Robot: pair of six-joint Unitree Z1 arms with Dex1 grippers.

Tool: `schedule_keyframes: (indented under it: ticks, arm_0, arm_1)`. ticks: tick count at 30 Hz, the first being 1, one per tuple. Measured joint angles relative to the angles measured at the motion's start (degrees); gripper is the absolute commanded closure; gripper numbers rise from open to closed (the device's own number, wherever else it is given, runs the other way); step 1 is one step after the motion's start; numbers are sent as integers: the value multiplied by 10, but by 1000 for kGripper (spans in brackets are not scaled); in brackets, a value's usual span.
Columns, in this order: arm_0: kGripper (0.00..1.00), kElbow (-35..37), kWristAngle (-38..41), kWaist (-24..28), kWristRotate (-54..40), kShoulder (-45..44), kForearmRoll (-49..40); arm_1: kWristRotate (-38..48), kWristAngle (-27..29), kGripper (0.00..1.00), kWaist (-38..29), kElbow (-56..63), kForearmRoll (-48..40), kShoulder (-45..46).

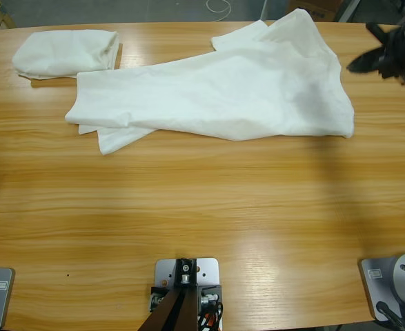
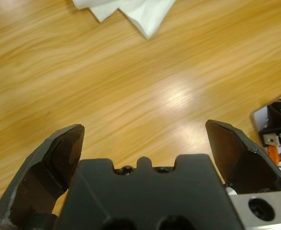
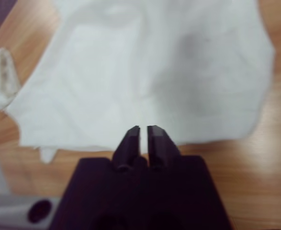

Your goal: Fold clothes

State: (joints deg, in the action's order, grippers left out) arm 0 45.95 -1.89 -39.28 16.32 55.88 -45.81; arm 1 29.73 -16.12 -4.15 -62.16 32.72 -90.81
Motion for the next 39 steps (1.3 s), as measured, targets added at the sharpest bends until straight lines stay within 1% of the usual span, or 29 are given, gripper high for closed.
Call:
schedule_keyframes:
  ticks: [3,6,12,15,16,18,20,21,23,32,39]
  arm_0:
    - [0,0,0,0,0,0,0]
    - [0,0,0,0,0,0,0]
    - [0,0,0,0,0,0,0]
    - [0,0,0,0,0,0,0]
    - [0,0,0,0,0,0,0]
    - [0,0,0,0,0,0,0]
    - [0,0,0,0,0,0,0]
    - [0,0,0,0,0,0,0]
    - [0,0,0,0,0,0,0]
    - [0,0,0,0,0,0,0]
    - [0,0,0,0,0,0,0]
  arm_1:
    - [19,38,36,2,91,-38,1]
    - [19,49,36,11,156,-73,1]
    - [15,50,41,21,176,-99,0]
    - [11,50,47,38,181,-114,-10]
    - [8,48,88,45,183,-120,-16]
    - [3,41,237,60,191,-136,-33]
    - [-7,37,305,72,195,-147,-46]
    - [-15,36,385,74,197,-151,-51]
    - [-26,33,439,76,199,-156,-54]
    - [-38,-4,436,80,207,-193,-67]
    - [-38,-1,423,82,211,-198,-76]
